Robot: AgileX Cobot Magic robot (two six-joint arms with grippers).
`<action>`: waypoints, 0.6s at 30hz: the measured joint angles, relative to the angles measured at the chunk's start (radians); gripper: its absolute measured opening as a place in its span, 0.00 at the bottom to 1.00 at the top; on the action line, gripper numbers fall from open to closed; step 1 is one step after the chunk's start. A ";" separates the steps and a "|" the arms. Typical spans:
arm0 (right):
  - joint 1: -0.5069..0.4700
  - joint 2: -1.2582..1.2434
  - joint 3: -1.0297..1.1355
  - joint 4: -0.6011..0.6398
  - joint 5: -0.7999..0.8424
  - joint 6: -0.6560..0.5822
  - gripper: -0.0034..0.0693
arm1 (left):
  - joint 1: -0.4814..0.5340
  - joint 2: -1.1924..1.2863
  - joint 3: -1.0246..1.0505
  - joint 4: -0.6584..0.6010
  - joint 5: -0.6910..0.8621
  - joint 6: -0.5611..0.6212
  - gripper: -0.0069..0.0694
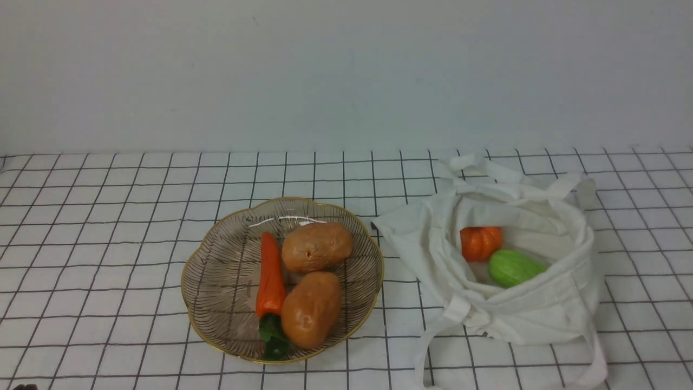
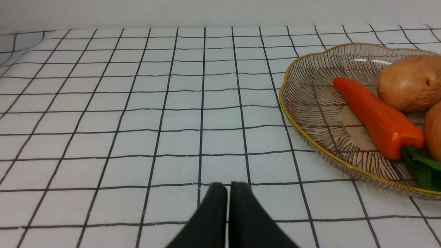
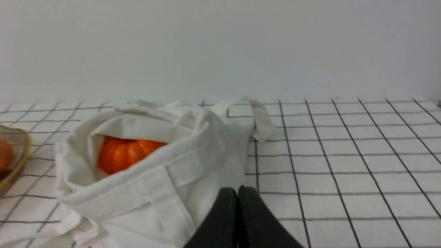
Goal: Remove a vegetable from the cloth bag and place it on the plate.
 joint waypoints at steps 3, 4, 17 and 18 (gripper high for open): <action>-0.044 -0.002 0.036 0.000 0.004 0.000 0.03 | 0.000 0.000 0.000 0.000 0.000 0.000 0.08; -0.044 -0.002 0.037 0.000 0.002 0.000 0.03 | 0.000 0.000 0.000 0.000 0.000 0.000 0.08; 0.090 -0.002 0.037 0.002 0.010 0.000 0.03 | 0.000 0.000 0.000 0.000 0.000 0.000 0.08; 0.097 -0.002 0.037 0.002 0.010 0.000 0.03 | 0.000 0.000 0.000 0.000 0.000 0.000 0.08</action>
